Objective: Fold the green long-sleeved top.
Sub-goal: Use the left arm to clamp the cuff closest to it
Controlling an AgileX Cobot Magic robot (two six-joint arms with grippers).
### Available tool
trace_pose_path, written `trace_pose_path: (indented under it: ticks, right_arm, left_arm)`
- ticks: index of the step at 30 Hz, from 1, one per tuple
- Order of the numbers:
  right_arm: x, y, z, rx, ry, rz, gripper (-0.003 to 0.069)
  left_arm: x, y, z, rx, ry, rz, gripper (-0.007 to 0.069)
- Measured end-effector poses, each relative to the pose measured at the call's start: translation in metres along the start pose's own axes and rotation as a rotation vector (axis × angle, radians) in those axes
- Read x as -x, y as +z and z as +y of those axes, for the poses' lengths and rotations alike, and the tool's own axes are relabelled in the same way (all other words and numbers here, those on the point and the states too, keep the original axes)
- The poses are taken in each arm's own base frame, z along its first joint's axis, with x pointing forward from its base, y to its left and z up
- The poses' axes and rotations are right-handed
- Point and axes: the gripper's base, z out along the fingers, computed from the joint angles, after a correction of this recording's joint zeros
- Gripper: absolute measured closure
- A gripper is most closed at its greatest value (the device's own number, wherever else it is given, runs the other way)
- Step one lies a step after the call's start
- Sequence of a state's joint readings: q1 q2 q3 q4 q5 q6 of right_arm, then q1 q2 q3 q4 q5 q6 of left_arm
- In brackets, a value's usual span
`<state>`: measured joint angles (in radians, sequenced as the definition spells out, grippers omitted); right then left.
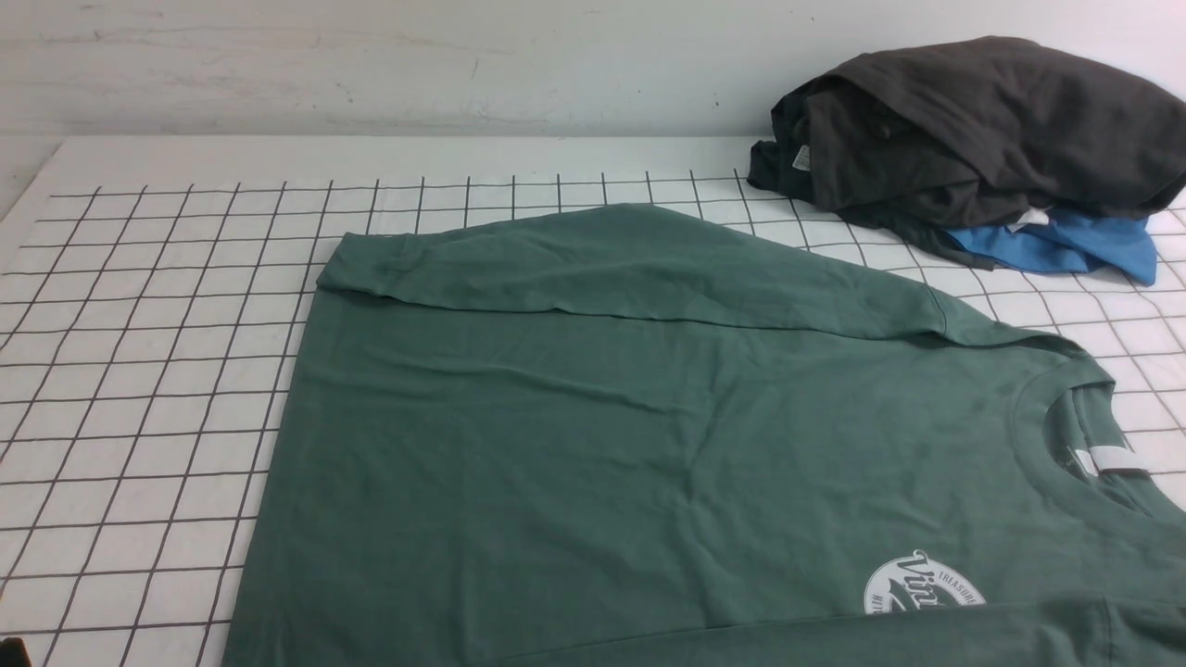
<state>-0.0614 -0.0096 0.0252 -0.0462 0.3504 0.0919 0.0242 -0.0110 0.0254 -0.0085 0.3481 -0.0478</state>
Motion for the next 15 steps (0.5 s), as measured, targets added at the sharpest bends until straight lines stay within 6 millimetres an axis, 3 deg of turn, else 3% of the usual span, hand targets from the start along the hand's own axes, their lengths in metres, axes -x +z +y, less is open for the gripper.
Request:
trace_pose_path:
  ticks: [15]
  right_arm:
    - [0.0, 0.0, 0.0003, 0.004, 0.02, 0.0, 0.0673]
  left_arm:
    - [0.0002, 0.0, 0.0013, 0.014, 0.039, -0.002, 0.0632]
